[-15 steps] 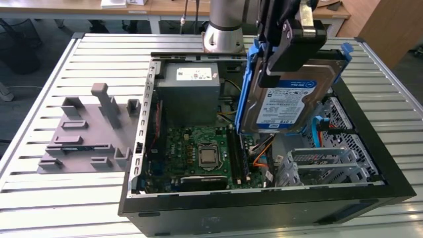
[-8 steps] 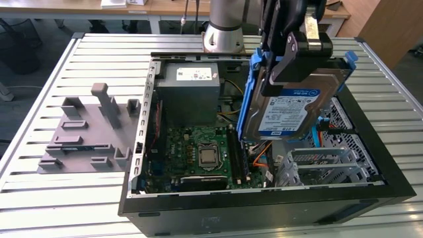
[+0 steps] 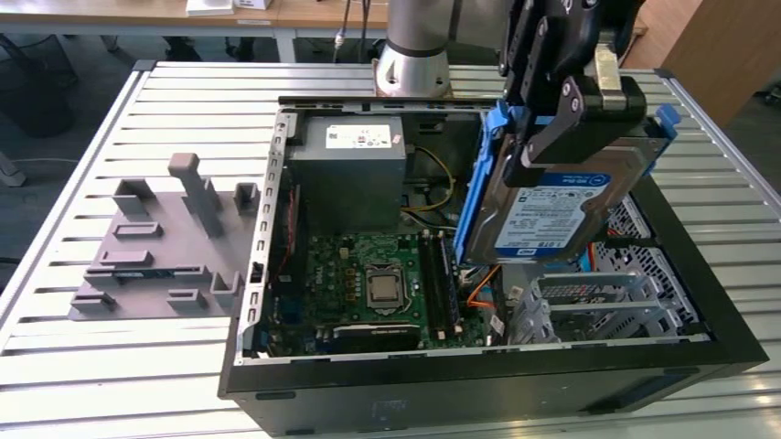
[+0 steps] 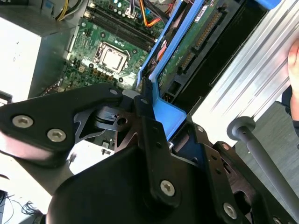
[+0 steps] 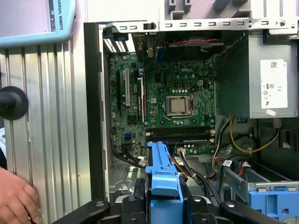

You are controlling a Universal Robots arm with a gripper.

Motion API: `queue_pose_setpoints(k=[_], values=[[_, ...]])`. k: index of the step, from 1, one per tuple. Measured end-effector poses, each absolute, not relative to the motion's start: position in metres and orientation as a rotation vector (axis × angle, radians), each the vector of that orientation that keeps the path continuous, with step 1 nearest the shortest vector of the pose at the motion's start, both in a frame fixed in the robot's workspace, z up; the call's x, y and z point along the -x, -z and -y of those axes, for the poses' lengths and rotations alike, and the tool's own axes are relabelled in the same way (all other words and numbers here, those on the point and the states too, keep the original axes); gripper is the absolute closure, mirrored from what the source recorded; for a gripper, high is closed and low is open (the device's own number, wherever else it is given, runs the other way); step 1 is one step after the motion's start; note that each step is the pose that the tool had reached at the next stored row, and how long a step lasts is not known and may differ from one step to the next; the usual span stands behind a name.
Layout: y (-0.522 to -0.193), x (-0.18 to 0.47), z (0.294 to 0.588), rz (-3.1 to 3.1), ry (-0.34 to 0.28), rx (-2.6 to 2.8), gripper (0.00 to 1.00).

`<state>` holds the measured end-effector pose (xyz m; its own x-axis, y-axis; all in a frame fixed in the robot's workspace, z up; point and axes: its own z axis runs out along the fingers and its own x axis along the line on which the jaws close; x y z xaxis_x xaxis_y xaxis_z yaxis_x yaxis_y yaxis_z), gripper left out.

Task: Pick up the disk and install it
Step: 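Insert the disk into the insertion slot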

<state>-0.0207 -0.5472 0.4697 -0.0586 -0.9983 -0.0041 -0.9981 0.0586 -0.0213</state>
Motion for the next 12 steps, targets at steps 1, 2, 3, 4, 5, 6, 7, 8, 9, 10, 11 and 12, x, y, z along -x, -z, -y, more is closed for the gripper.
queue_pose_setpoints(k=[1, 2, 3, 4, 5, 6, 7, 8, 9, 10, 11, 12], values=[[-0.4697, 0.0208, 0.5472, -2.273, 0.020, 2.143, 0.64], [-0.4697, 0.0208, 0.5472, -2.273, 0.020, 2.143, 0.64], [-0.4697, 0.0208, 0.5472, -2.273, 0.020, 2.143, 0.64], [-0.4696, 0.0208, 0.5472, -2.273, 0.020, 2.143, 0.64], [-0.4695, 0.0208, 0.5475, -2.273, 0.020, 2.143, 0.64], [-0.4692, 0.0207, 0.5485, -2.273, 0.020, 2.143, 0.64], [-0.4690, 0.0207, 0.5500, -2.273, 0.020, 2.143, 0.64], [-0.4688, 0.0207, 0.5522, -2.273, 0.020, 2.143, 0.64], [-0.4684, 0.0206, 0.5541, -2.273, 0.020, 2.143, 0.64], [-0.4678, 0.0201, 0.5555, -2.273, 0.020, 2.143, 0.64], [-0.4669, 0.0188, 0.5563, -2.273, 0.020, 2.143, 0.64], [-0.4661, 0.0168, 0.5567, -2.273, 0.019, 2.143, 0.64]])
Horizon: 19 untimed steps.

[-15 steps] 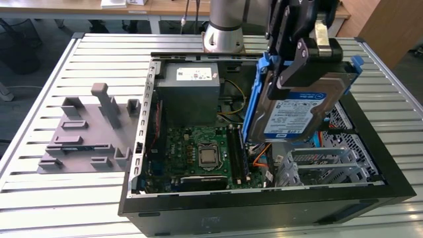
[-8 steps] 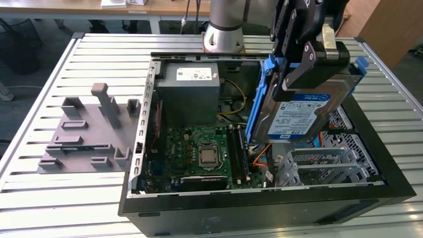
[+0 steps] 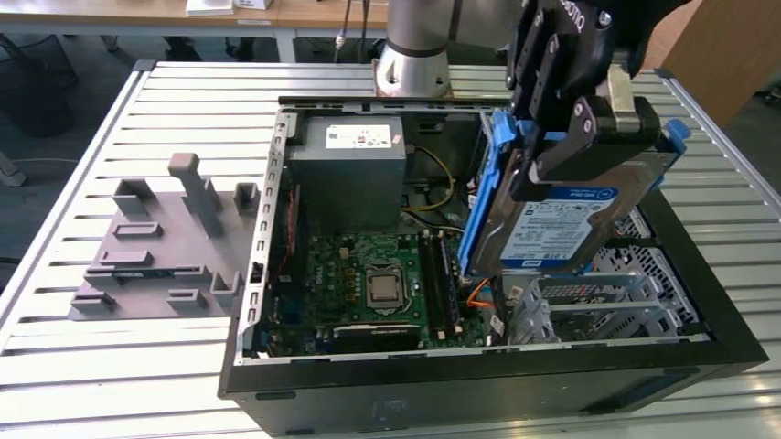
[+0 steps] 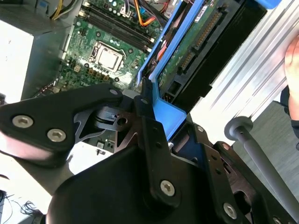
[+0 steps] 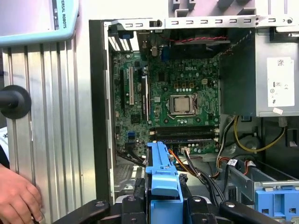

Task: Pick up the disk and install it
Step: 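Insert the disk into the insertion slot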

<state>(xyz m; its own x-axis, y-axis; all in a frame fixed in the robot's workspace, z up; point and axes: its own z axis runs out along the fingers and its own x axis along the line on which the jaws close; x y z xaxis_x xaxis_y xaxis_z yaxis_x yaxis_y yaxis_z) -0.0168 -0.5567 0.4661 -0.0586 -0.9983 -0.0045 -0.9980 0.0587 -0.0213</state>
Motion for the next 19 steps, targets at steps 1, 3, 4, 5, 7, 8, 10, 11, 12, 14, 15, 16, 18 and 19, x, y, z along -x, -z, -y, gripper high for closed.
queue_pose_setpoints(k=[1, 3, 4, 5, 7, 8, 10, 11, 12, 14, 15, 16, 18, 19], values=[[-0.466, 0.014, 0.557, -2.273, 0.020, 2.143, 0.64], [-0.464, 0.010, 0.558, -2.273, 0.020, 2.143, 0.64], [-0.463, 0.007, 0.558, -2.273, 0.020, 2.143, 0.64], [-0.463, 0.005, 0.558, -2.273, 0.020, 2.143, 0.64], [-0.462, 0.001, 0.559, -2.273, 0.020, 2.143, 0.64], [-0.461, -0.001, 0.559, -2.273, 0.020, 2.143, 0.64], [-0.460, -0.004, 0.560, -2.273, 0.020, 2.143, 0.64], [-0.459, -0.006, 0.560, -2.273, 0.020, 2.143, 0.64], [-0.459, -0.007, 0.561, -2.273, 0.020, 2.143, 0.64], [-0.458, -0.011, 0.561, -2.273, 0.020, 2.143, 0.64], [-0.458, -0.012, 0.561, -2.273, 0.020, 2.143, 0.64], [-0.458, -0.012, 0.561, -2.273, 0.020, 2.143, 0.64], [-0.458, -0.012, 0.561, -2.273, 0.020, 2.143, 0.64], [-0.458, -0.012, 0.561, -2.273, 0.020, 2.143, 0.64]])
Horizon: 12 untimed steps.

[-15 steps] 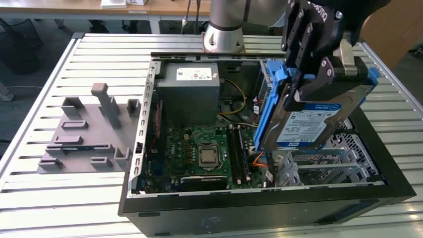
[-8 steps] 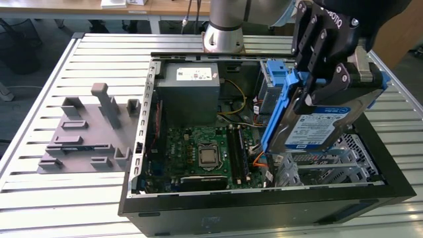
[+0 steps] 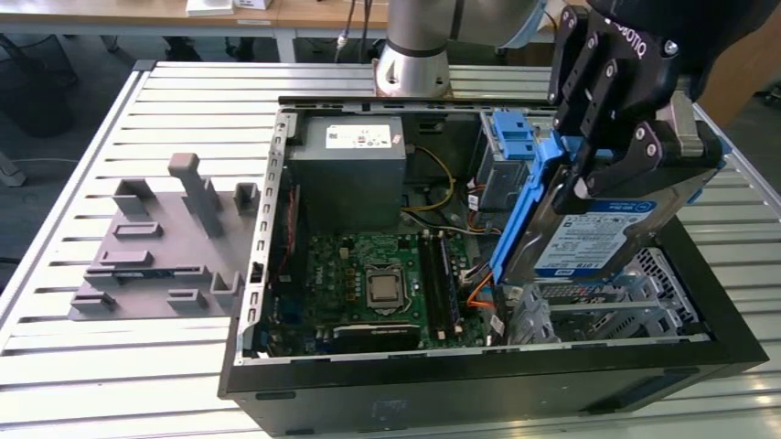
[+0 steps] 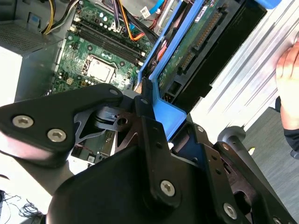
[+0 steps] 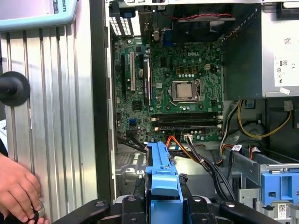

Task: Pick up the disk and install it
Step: 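Insert the disk into the insertion slot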

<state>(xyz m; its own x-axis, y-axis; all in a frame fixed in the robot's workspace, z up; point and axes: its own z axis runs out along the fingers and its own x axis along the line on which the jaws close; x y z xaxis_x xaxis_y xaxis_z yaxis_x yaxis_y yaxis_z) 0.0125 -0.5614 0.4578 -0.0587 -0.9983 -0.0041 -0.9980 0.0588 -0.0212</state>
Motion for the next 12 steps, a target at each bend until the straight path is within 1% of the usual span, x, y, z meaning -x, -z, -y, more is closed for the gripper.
queue_pose_setpoints(k=[12], values=[[-0.4559, -0.0218, 0.5679, -2.273, 0.020, 2.143, 0.64]])
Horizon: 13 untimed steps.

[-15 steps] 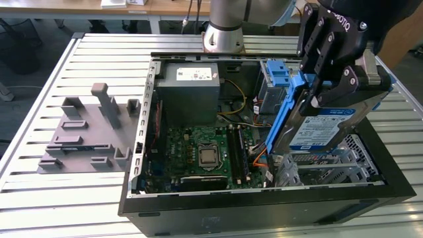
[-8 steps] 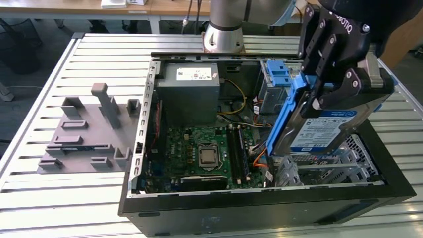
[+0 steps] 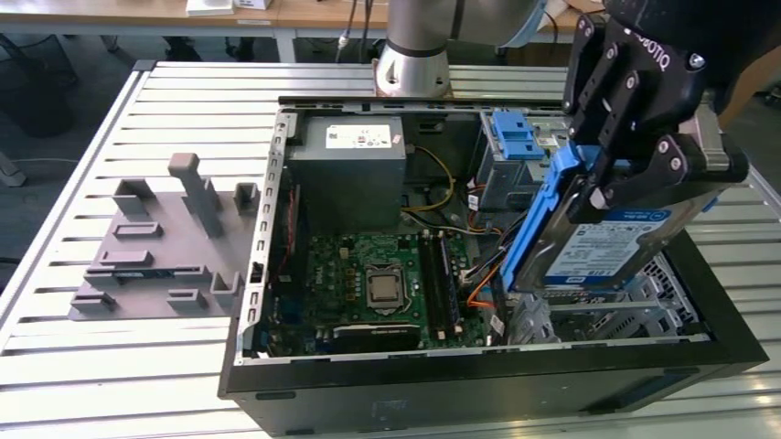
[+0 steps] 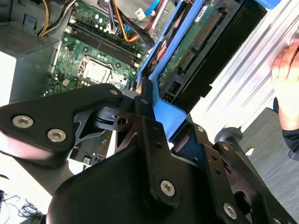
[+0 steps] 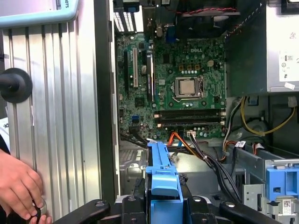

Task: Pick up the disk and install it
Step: 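Insert the disk into the insertion slot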

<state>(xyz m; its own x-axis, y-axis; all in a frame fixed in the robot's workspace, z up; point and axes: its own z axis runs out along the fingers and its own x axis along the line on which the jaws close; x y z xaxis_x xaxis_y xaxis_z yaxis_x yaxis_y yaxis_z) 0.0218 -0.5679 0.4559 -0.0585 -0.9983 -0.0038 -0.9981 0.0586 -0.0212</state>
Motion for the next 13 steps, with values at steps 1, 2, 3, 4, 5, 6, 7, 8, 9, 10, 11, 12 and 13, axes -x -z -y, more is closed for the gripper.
queue_pose_setpoints(k=[1, 2, 3, 4, 5, 6, 7, 8, 9, 10, 11, 12, 13], values=[[-0.456, -0.024, 0.568, -2.273, 0.020, 2.143, 0.64], [-0.455, -0.026, 0.568, -2.273, 0.020, 2.143, 0.64], [-0.455, -0.028, 0.568, -2.273, 0.020, 2.143, 0.64], [-0.455, -0.030, 0.568, -2.273, 0.020, 2.143, 0.64], [-0.454, -0.032, 0.568, -2.273, 0.020, 2.143, 0.64], [-0.454, -0.033, 0.568, -2.273, 0.020, 2.143, 0.64], [-0.454, -0.035, 0.568, -2.273, 0.020, 2.143, 0.64], [-0.453, -0.037, 0.568, -2.273, 0.020, 2.143, 0.64], [-0.453, -0.038, 0.568, -2.273, 0.020, 2.143, 0.64], [-0.452, -0.039, 0.568, -2.273, 0.020, 2.143, 0.64], [-0.452, -0.040, 0.568, -2.273, 0.020, 2.143, 0.64], [-0.452, -0.041, 0.568, -2.273, 0.020, 2.143, 0.64], [-0.451, -0.042, 0.568, -2.273, 0.020, 2.144, 0.64]])
